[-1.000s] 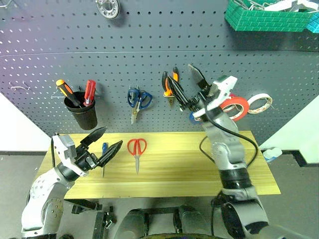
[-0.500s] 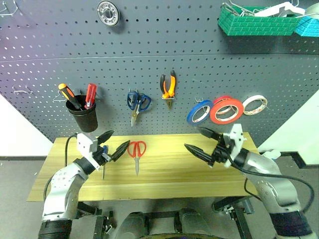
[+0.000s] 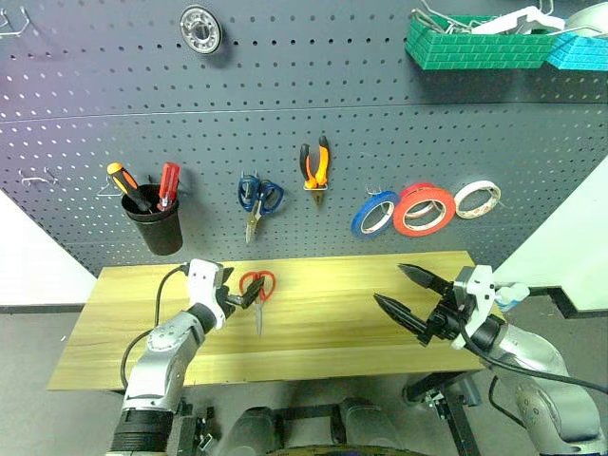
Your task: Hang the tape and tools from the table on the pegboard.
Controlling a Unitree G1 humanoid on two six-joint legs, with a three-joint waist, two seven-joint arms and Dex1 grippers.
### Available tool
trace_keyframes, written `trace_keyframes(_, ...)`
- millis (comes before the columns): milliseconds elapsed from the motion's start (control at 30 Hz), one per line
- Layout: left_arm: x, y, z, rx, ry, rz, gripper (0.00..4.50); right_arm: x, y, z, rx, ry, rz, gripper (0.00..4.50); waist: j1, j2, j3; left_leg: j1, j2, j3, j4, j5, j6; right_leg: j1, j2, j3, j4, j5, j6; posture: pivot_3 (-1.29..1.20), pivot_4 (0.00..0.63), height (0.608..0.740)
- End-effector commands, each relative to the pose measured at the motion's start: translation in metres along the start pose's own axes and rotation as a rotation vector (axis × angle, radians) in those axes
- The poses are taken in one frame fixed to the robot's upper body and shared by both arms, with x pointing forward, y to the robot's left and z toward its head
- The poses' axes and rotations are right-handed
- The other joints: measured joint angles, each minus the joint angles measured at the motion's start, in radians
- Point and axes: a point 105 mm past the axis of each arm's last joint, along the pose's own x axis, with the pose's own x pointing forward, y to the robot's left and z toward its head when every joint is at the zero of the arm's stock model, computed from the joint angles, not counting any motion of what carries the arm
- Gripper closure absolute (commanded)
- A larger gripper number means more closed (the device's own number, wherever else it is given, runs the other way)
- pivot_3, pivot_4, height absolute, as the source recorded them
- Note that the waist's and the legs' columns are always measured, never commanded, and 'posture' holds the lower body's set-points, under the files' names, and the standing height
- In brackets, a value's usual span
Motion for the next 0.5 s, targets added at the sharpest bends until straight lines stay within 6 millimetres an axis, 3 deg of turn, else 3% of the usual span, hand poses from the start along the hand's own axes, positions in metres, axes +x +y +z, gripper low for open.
trace_keyframes(33,0.010,0.006,-0.007,-0.073,0.112,0.051,0.00,0.002,0.001,0.019,-0.062,-0.055,-0.005,0.05,-0.003,0.000,0.000,0.000,0.000,0.000,0.000,0.000,0.000,0.000,0.000,0.000,0.000,0.000,0.000,-0.18,0.020,0.734)
trace_keyframes(200,0.020,0.010,0.002,0.002,0.152,0.143,0.00,-0.001,0.009,0.019,-0.066,-0.061,-0.003,0.05,-0.014,-0.002,0.002,0.000,0.000,0.000,0.000,0.000,0.000,0.000,0.000,0.000,0.000,0.000,0.000,-0.19,0.053,0.734)
trace_keyframes(500,0.028,0.002,-0.011,-0.041,0.335,0.296,0.00,-0.005,0.020,0.023,-0.047,-0.061,0.011,0.05,-0.021,-0.008,0.026,0.000,0.000,-0.001,0.000,-0.001,0.001,0.000,-0.001,0.000,-0.001,-0.001,0.002,-0.18,0.108,0.734)
